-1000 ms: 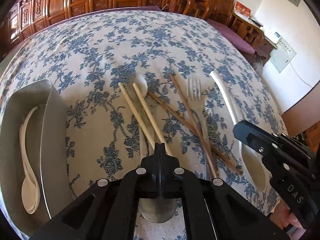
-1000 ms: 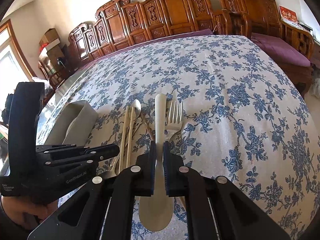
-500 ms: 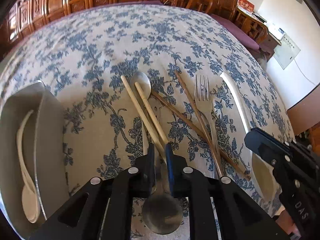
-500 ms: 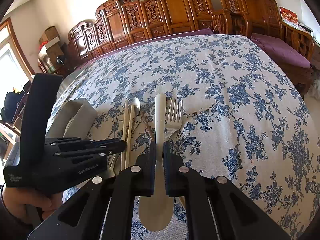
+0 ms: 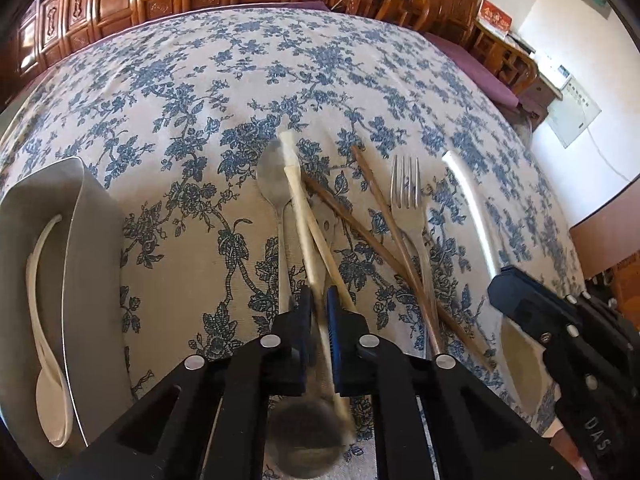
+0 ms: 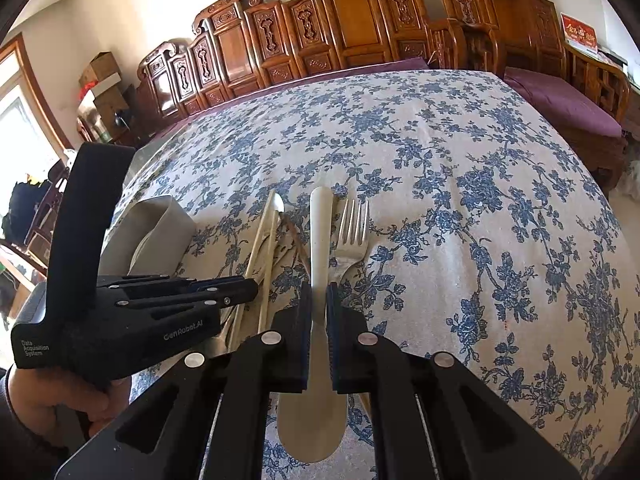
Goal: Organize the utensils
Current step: 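Close the left tool on a wooden chopstick, then carry the chopstick into the tray and release it with the left tool while the right carries the spoon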
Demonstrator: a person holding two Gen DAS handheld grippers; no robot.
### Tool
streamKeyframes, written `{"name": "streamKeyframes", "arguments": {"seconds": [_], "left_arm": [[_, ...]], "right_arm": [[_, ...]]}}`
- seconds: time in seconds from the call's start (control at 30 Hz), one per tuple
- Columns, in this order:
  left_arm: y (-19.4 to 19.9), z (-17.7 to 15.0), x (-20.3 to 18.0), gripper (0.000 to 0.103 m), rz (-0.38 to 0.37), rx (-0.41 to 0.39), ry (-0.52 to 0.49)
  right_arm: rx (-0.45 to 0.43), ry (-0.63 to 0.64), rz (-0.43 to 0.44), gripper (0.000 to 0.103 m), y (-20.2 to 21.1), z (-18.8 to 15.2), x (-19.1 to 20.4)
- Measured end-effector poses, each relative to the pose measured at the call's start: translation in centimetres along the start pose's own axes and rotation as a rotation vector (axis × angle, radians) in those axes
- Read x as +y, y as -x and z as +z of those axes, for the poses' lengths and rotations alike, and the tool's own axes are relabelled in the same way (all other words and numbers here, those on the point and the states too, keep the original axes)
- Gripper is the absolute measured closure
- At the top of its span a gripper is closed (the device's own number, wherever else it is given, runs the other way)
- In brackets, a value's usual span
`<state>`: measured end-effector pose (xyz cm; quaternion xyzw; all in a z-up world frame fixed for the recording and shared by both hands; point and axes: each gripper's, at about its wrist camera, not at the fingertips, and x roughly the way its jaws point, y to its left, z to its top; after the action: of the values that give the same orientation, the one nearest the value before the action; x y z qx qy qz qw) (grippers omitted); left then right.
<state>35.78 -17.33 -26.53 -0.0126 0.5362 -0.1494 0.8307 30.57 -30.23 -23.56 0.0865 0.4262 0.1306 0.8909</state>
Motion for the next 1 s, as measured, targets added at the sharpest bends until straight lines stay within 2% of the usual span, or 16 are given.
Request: {"name": "streamKeyframes", "arguments": {"seconds": [0.53, 1.0], "left_arm": [[5.9, 0.5, 0.3, 0.099, -0.032, -0.098, -0.030], [12.6, -1.8, 5.3, 0.099, 0.057, -0.167, -0.083]], "right_arm": [[-0.007, 0.014, 0.030, 0.094, 0.1, 0.2, 1.3], [-0.027, 0.118, 0.111, 0.094, 1.1, 0.2, 6.7]]}}
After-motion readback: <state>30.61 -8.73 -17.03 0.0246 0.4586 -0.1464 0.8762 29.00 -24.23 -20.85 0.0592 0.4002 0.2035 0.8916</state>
